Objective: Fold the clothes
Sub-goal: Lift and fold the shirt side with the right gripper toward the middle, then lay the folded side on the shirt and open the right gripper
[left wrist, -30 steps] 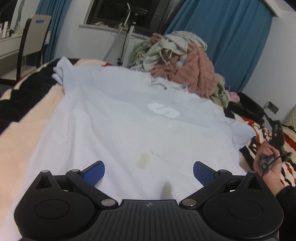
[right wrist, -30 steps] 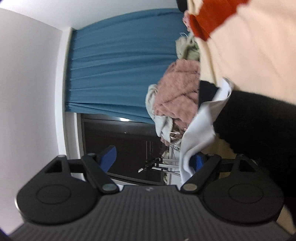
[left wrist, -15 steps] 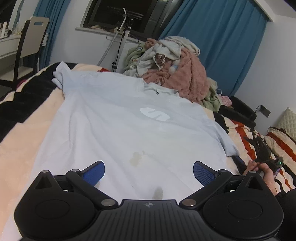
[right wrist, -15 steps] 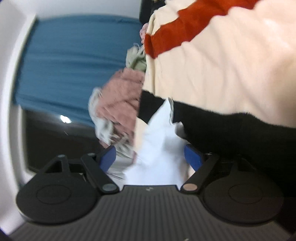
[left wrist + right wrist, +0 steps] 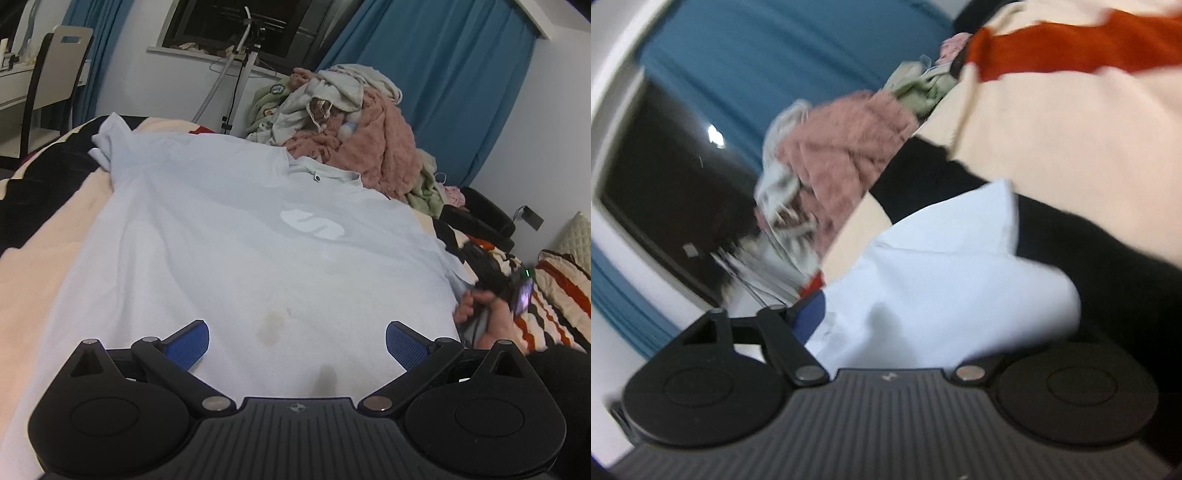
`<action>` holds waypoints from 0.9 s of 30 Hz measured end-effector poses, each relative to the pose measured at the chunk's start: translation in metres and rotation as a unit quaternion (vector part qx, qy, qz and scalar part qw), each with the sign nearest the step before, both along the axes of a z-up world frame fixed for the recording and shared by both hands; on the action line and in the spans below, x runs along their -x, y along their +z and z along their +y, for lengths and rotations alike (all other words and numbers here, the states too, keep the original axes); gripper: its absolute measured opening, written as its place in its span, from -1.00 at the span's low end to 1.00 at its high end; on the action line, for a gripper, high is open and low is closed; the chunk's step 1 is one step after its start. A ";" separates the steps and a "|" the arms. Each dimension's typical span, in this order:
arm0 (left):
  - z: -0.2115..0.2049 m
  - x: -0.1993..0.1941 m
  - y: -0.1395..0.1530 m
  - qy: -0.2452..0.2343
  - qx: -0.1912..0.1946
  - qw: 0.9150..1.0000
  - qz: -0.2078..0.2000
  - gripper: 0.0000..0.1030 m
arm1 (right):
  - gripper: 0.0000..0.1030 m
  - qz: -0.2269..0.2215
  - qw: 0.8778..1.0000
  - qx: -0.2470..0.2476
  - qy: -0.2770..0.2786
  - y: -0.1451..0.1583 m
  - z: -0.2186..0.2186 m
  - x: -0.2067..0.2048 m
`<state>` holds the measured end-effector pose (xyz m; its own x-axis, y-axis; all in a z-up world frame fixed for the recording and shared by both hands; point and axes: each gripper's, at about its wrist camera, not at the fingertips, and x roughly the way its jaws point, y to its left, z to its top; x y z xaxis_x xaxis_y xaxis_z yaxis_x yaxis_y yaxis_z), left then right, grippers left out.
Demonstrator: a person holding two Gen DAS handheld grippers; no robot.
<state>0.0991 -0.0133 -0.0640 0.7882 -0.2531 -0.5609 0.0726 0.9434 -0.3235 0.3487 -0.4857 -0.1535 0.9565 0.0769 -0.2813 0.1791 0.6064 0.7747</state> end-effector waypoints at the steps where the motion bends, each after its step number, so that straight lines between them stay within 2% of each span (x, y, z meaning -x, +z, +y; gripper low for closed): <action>1: -0.001 -0.003 -0.001 -0.003 0.000 1.000 0.000 0.99 | 0.37 0.009 1.000 0.016 -0.002 0.004 0.001 -0.011; 4: -0.004 -0.013 -0.005 -0.004 -0.005 1.000 0.005 0.99 | -0.80 0.045 0.997 0.055 -0.026 0.021 0.001 -0.029; 6: -0.001 -0.015 -0.001 -0.005 -0.003 1.000 0.000 0.99 | -0.81 0.053 0.993 0.100 -0.042 0.040 0.004 -0.034; 9: 0.017 -0.006 0.014 0.024 0.001 0.999 -0.029 0.99 | -0.81 0.061 0.982 0.173 -0.052 0.077 0.024 -0.029; 11: 0.034 0.001 0.025 0.053 -0.008 0.998 -0.039 0.99 | -0.81 0.066 0.969 0.227 -0.071 0.109 0.048 -0.026; 12: 0.041 0.005 0.029 0.064 -0.014 0.997 -0.040 0.99 | -0.81 0.055 0.964 0.250 -0.079 0.124 0.062 -0.024; 14: 0.056 0.011 0.038 0.086 -0.027 0.995 -0.040 0.99 | -0.81 0.041 0.948 0.302 -0.090 0.152 0.099 -0.025; 17: 0.081 0.021 0.045 0.116 -0.028 0.992 -0.041 0.99 | -0.81 0.031 0.916 0.388 -0.096 0.186 0.162 -0.033; 21: 0.113 0.024 0.049 0.145 -0.003 0.989 -0.037 0.99 | -0.81 0.034 0.875 0.481 -0.048 0.185 0.262 -0.054; 23: 0.126 0.020 0.045 0.152 0.006 0.988 -0.037 0.99 | -0.81 0.034 0.859 0.511 -0.005 0.170 0.314 -0.065; 26: 0.141 0.013 0.033 0.153 -0.007 0.988 -0.038 0.99 | -0.80 0.039 0.840 0.539 0.050 0.134 0.380 -0.082; 27: 0.145 0.009 0.029 0.152 -0.018 0.987 -0.039 0.99 | -0.78 0.050 0.840 0.537 0.063 0.124 0.395 -0.088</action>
<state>0.0904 0.1313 -0.0355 0.8662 0.0201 -0.4992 -0.1914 0.9363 -0.2945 0.4366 -0.0904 -0.0297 0.9271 -0.1750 -0.3314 0.0937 0.9644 -0.2471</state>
